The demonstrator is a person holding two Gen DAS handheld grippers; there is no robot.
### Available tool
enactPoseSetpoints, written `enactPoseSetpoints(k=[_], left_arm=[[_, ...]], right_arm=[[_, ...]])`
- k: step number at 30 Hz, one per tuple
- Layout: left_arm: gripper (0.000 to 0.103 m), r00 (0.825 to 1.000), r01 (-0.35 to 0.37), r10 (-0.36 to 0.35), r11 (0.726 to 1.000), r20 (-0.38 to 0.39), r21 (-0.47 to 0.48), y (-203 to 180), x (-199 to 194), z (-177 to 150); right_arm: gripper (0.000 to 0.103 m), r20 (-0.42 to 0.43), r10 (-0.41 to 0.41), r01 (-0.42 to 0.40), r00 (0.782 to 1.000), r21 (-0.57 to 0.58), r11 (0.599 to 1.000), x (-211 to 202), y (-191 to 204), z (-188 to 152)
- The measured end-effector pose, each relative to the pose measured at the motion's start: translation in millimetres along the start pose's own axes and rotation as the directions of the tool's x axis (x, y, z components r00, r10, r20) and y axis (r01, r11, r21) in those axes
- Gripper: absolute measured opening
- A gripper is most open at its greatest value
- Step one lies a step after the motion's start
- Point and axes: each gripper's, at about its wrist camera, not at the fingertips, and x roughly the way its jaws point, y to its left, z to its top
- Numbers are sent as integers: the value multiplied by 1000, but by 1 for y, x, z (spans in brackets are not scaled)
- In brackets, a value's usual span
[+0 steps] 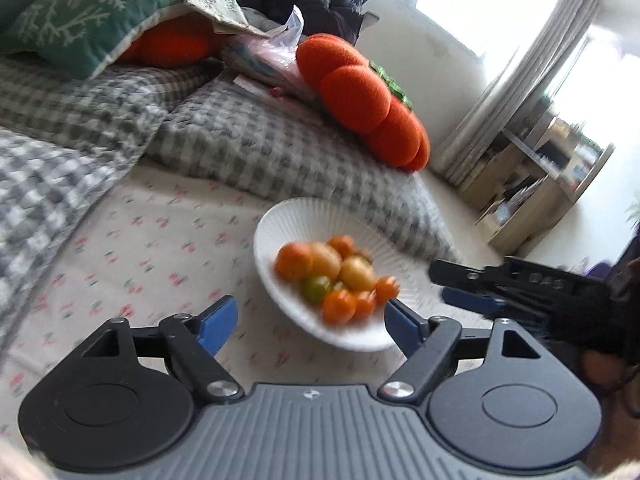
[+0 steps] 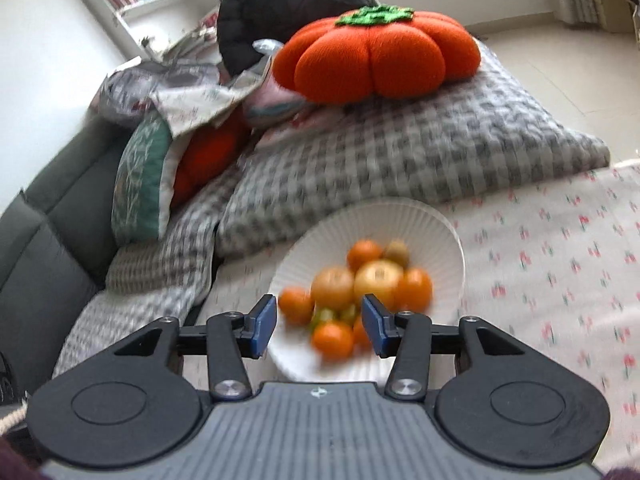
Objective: Organize fruits
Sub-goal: 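Withdraw both grippers from the plate toward the brown fruits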
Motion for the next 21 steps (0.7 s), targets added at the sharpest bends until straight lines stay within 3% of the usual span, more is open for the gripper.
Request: enactPoseSetpoints(k=[3,11,21], left_arm=[[84,998,-55,55,997,1,46,-1,-14,-14],[86,984,-177,180,975,-10,131,1,-21,-53],[86,971,-228,239,954,-34,192,0,-30,-82]], right_arm=[[48,-13,-4,3,1000,-43,999,-17,8,-20],[59,-29,-12,7,1000,-155,988,-50,22,-69],[61,-36,-76,63,996,-274,960,-58,42,-109]])
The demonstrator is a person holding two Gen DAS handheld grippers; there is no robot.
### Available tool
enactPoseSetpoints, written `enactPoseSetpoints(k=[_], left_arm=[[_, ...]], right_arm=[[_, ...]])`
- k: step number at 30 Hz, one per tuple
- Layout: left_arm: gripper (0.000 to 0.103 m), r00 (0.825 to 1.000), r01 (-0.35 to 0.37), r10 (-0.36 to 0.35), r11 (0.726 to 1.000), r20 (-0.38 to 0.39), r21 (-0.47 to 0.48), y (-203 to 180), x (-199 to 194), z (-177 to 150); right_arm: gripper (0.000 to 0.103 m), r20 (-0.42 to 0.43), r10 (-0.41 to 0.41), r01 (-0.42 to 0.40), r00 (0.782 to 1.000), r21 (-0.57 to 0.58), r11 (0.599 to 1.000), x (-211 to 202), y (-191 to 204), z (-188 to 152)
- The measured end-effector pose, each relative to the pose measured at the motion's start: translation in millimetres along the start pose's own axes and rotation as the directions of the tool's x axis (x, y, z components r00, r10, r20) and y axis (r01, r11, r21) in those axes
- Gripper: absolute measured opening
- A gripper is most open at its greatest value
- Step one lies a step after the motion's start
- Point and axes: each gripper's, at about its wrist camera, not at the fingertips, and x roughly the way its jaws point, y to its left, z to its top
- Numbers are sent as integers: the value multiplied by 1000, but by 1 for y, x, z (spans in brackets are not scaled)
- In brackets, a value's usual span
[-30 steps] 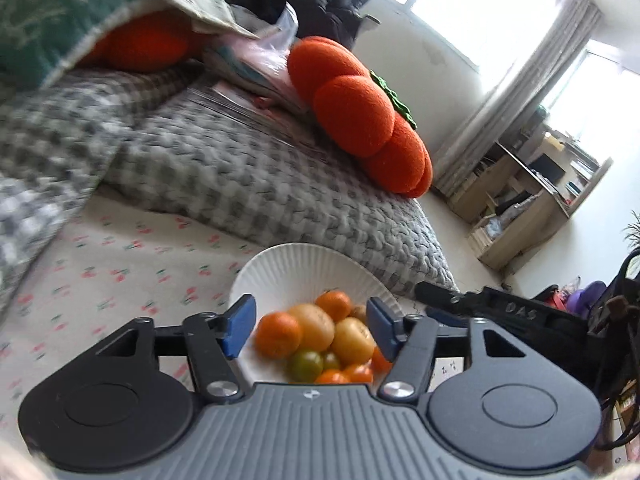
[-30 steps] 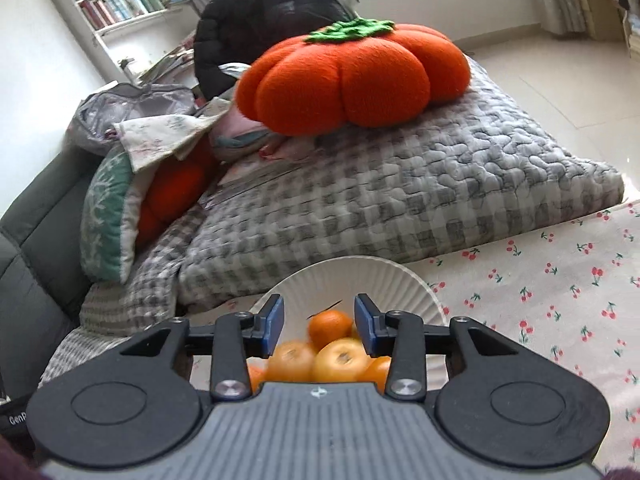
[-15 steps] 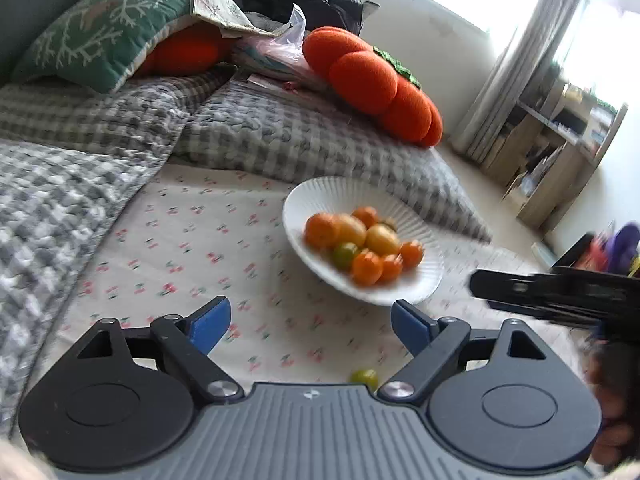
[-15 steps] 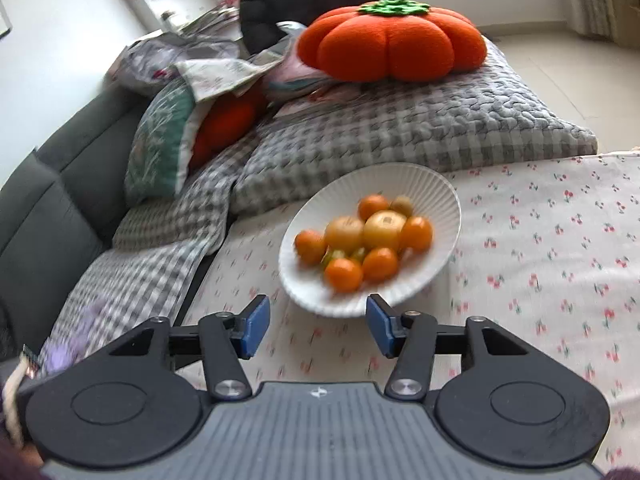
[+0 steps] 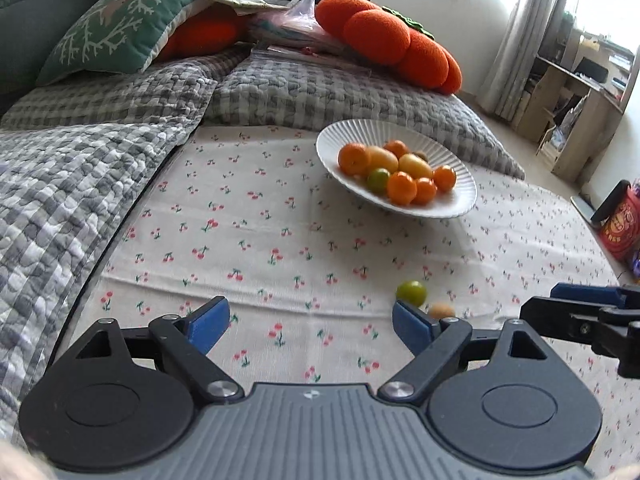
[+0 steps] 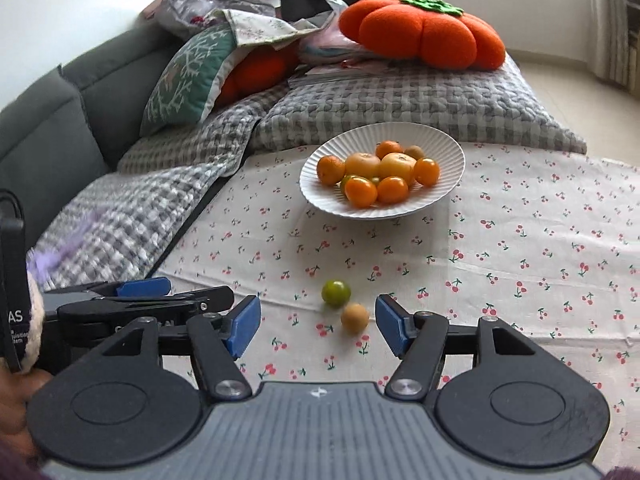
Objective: Organize fruits
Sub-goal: 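Withdraw both grippers from the plate toward the brown fruits, then grasp a small brown fruit with the left gripper while the right grasps another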
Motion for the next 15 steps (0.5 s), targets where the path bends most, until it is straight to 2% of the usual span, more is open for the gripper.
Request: enactPoseSetpoints(k=[8,15], left_arm=[[86,1000,-17,17,999,-1,29,-3,-9,-15],[86,1000,-1,1,999,-19,37,-4,-7,-21]], right_arm=[[62,25,-62,64,998,-64,996,-10,9,-17],[63,36,-131,134,991,-130,982,-11,8,-25]])
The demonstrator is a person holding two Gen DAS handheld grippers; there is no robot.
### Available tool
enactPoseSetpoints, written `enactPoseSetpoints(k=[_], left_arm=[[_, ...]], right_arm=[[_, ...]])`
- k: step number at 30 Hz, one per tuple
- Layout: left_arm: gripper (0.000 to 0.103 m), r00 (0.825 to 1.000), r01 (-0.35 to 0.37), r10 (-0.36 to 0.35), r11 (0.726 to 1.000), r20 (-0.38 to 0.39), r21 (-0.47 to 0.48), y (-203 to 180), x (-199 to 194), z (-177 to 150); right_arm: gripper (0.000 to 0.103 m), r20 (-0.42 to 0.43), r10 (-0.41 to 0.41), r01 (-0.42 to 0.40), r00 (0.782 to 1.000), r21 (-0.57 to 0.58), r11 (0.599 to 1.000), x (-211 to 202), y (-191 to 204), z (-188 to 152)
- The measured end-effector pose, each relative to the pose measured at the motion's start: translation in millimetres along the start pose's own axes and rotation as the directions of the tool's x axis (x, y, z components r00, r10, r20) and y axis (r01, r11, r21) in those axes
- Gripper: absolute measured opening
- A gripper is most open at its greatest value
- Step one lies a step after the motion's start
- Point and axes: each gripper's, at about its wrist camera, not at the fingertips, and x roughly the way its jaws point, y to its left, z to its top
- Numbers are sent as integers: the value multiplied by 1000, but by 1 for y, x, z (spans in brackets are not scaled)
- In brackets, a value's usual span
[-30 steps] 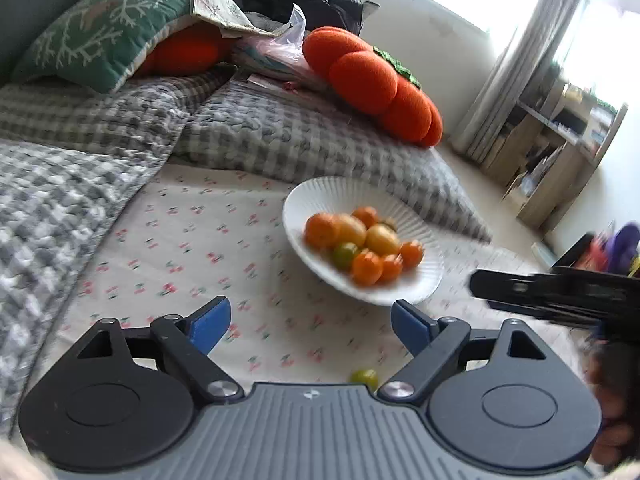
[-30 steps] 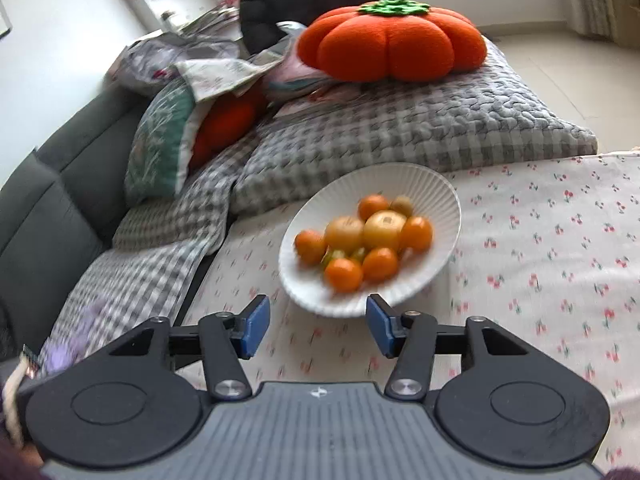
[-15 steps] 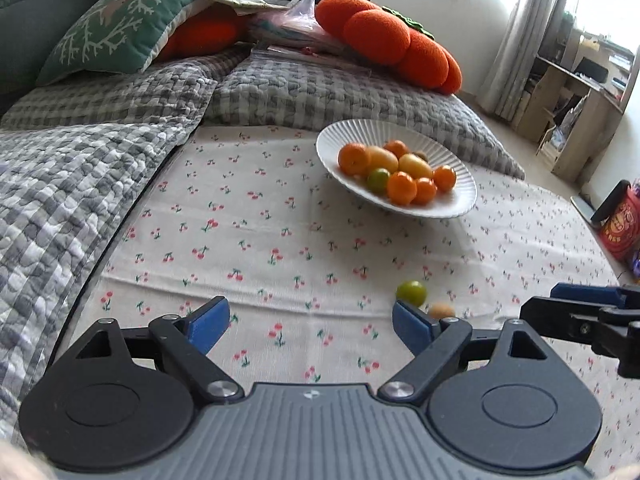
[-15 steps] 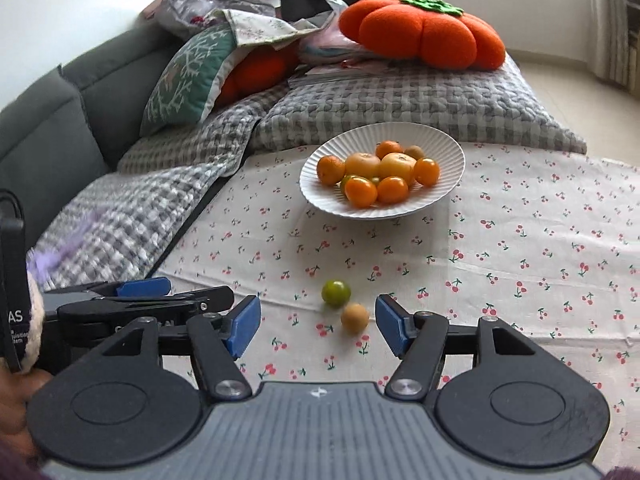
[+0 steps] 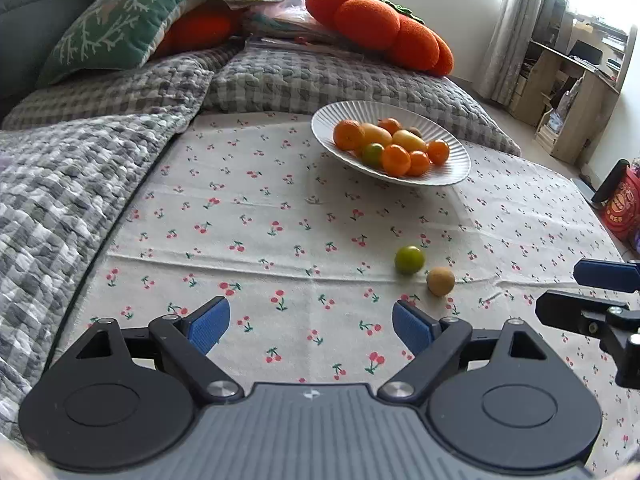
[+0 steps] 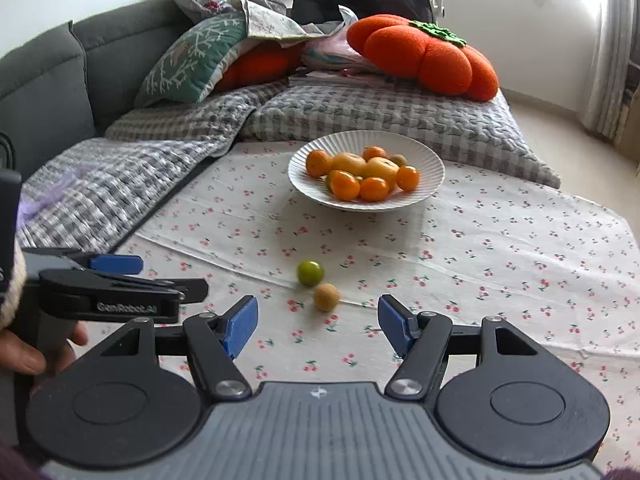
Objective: Organize fruits
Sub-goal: 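Grasp a small brown fruit with the left gripper while the right grasps another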
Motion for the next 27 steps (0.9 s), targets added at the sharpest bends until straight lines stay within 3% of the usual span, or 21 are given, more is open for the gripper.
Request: enactPoseSetpoints(k=[8,14,16,19,21,22,27], left_arm=[[86,996,65,-64,998,-59,25,-6,8,-10],[83,982,131,-109,981,-153,144,-33,16,-38],[72,977,134,-105,979,-183,155,-39,22,-46],[55,987,89,-57,972,-148,219,-46,23,-49],[31,987,101,-73,975,-146,200,-42,22,-46],[25,986,100,-73,977,-147,189,-40,21,-45],[22,986,99,-78,985,-149,144,-31,22,-41]], right_arm=[[63,-27,-26,26,999,-5,1000,8,-2,-5],[63,-43,-32,31,999,-14,999,12,-1,-6],[63,-49,-32,31,998,-20,999,13,1,-7],[63,-54,-28,26,998,-27,999,15,1,-8],[64,-53,-16,15,998,-28,999,15,1,-8],[64,-55,-10,8,998,-28,1000,15,1,-8],[64,-77,28,-33,997,-64,997,17,8,-11]])
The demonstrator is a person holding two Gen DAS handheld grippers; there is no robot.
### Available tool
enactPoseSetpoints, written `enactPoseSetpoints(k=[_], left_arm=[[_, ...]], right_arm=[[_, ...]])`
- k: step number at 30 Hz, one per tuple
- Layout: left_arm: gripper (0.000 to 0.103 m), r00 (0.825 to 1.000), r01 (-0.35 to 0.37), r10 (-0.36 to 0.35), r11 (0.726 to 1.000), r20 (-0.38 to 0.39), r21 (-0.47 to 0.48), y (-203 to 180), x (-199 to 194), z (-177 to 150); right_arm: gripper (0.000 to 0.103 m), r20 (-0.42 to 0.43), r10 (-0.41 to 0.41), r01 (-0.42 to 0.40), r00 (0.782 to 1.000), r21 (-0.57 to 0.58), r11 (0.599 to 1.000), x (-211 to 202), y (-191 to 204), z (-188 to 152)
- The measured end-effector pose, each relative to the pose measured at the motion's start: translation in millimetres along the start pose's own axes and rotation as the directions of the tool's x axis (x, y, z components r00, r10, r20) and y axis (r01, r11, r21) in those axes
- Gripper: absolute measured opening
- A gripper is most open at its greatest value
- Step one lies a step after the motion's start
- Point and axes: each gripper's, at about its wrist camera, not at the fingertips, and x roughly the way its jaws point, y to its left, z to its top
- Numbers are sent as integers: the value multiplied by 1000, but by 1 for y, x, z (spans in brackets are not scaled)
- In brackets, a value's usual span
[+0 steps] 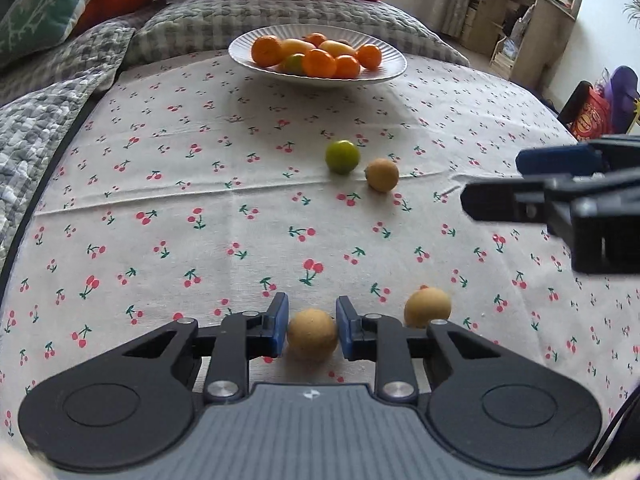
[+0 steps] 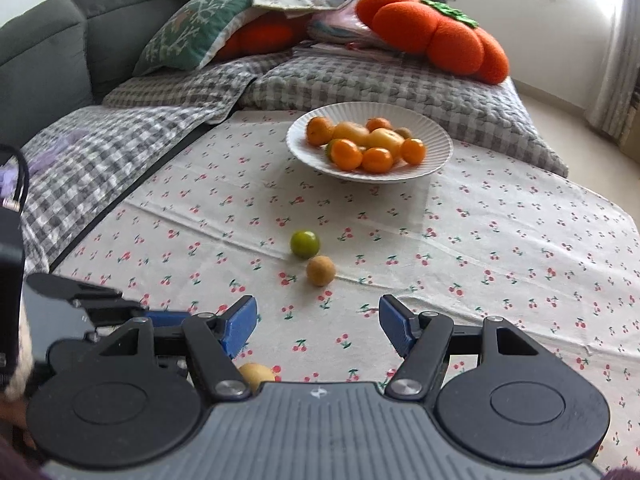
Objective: Organize fruits
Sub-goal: 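Grasp a small brown fruit with the left gripper while the right grasps another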
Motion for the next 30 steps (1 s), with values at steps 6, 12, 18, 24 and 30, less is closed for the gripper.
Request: enactPoseSetpoints(k=[6,12,18,24,30], left_arm=[[23,999,37,-38,995,-11,-90,14,2,5],[23,996,83,-90,973,-20,-214,34,2,8],[23,996,82,-88,974,-20,-212,33,1,8],[23,996,80,-85,973,-17,-217,35,-1,8],[23,996,88,-93,969,-11,-229,36,-2,9]], right_arm=[[59,-100,97,-108,990,-115,987,12,21,-10],[47,-171,91,-121,981,-171,978,30,34,-19],[24,-204,76,-119,976,-204,972,37,43,-24],[24,-195,68,-107,978,-196,975,37,41,-22],[24,-170,71,-104,983,-192,976,33,43,-19]])
